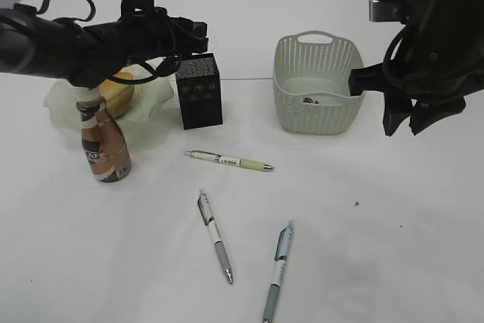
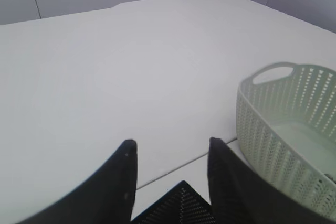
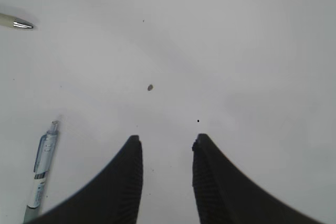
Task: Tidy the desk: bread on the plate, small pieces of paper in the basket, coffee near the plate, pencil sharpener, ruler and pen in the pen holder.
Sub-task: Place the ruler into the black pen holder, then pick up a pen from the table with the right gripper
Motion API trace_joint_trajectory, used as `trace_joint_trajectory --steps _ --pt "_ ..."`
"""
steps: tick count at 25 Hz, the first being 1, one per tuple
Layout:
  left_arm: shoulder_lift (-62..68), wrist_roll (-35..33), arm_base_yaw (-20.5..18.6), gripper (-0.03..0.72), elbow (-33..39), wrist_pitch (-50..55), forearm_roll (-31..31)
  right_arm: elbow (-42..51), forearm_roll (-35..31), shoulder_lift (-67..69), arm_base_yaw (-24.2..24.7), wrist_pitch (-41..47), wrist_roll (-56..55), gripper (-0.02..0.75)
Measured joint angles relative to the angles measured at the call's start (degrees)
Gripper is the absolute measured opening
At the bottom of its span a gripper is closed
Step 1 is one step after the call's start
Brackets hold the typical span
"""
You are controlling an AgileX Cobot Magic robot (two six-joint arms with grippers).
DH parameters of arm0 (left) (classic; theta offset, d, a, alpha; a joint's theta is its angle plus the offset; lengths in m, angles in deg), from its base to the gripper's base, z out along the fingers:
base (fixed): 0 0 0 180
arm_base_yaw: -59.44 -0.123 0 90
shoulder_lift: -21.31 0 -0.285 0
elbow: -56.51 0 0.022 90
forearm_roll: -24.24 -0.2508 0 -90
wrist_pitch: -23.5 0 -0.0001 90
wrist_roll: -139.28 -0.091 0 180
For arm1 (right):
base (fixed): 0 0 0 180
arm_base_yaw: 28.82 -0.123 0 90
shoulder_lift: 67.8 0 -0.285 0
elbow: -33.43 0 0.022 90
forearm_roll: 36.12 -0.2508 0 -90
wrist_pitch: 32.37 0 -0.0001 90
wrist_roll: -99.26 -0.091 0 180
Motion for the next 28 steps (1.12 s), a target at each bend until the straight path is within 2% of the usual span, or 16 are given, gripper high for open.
trace_joint_trajectory --steps 10,24,28 --pt "-8.1 0.0 0.0 0.329 0.0 12.6 1.4 0.0 0.0 0.0 0.0 0.0 0.3 0.239" --pt "-19.9 -0.6 0.4 0.325 0.0 47.1 4.8 0.0 0.0 0.0 0.0 1.5 1.2 0.239" --pt "-21.8 -3.3 1.7 0.284 0.0 57.8 9.8 0.0 0.0 0.0 0.0 1.8 1.3 0.239"
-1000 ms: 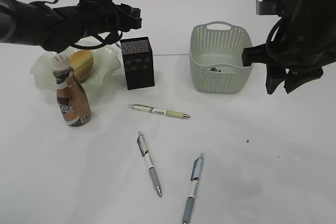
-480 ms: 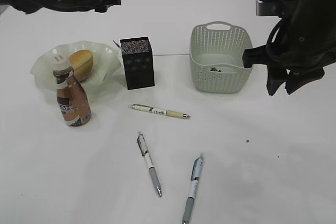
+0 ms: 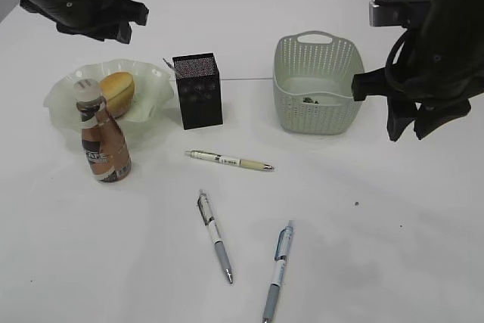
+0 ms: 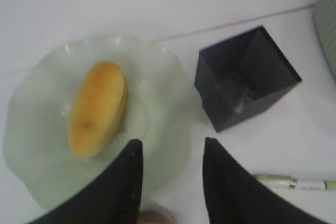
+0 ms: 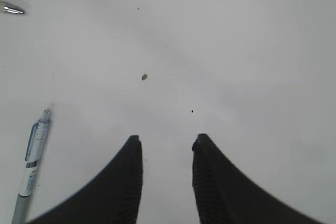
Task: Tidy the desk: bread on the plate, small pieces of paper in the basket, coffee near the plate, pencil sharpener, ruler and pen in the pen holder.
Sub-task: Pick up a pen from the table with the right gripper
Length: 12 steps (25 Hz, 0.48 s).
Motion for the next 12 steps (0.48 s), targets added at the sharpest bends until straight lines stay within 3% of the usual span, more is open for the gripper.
trace_joint_trajectory --steps 5,12 --pt "-1.6 -3.5 1.2 0.27 -1.9 12.9 6.8 0.0 0.0 0.0 0.0 1.4 1.5 0.239" --pt "-1.8 -5.7 1.4 0.267 -10.5 32.4 8.6 0.0 0.0 0.0 0.0 3.1 4.8 0.239"
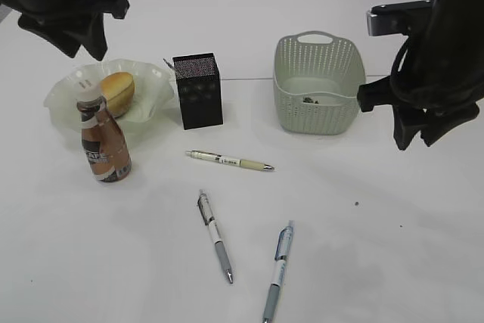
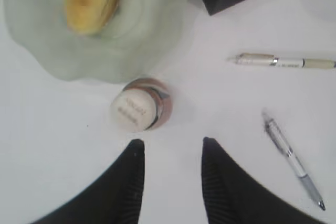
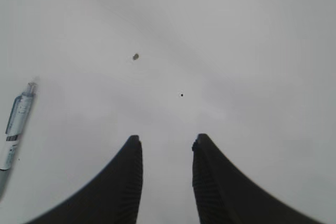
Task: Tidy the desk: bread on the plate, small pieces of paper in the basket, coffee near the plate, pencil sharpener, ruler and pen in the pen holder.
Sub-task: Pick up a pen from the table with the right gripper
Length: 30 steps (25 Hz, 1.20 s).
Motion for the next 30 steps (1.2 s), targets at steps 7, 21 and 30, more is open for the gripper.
trace_joint_trajectory --steps 7,21,30 --pt "-0.4 -0.6 0.0 0.266 -2.3 6.3 2.2 0.0 -5.0 0.0 0.0 2.6 -0.2 0.239" --pt "-1.7 -2.8 1.0 0.261 -2.2 6.5 10.3 0.0 -13.4 0.0 -0.4 2.7 -5.3 0.239" --pt "-6.7 -4.0 2.5 0.261 -2.1 6.6 10.4 0.0 -14.0 2.1 -7.5 0.7 -16.0 0.24"
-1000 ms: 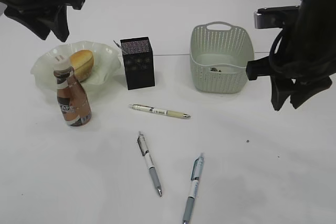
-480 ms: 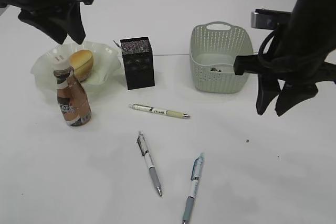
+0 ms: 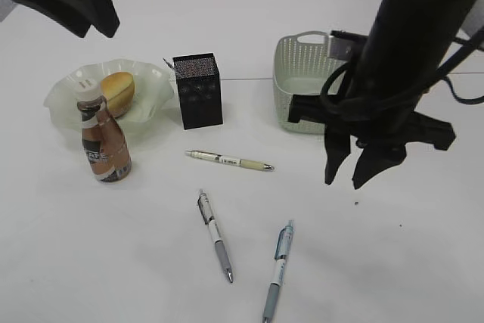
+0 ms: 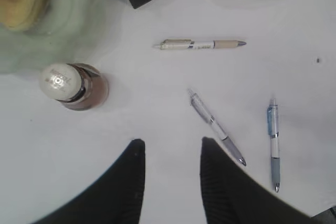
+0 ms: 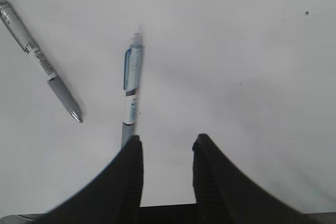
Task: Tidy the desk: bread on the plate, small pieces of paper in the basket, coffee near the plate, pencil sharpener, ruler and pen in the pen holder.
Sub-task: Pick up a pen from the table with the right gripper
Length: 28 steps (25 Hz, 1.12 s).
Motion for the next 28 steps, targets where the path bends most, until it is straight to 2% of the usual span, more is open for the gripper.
trace_joint_trajectory --steps 5,12,19,28 --pt "-3.2 -0.8 0.0 0.261 0.2 0.2 -0.3 0.0 -3.2 4.1 -2.5 -3.3 -4.1 0.24" --pt "-6.3 -1.1 0.1 0.26 3.6 0.5 -1.7 0.0 -5.8 8.3 -2.9 -10.2 -11.3 0.24" --pt "-7.4 -1.2 0.1 0.26 4.0 0.6 -2.3 0.0 0.2 10.8 -4.7 -12.5 -17.6 0.24" --pt "-7.4 -1.2 0.1 0.26 4.0 0.7 -3.1 0.0 1.2 16.2 -7.2 -13.0 -19.1 0.24"
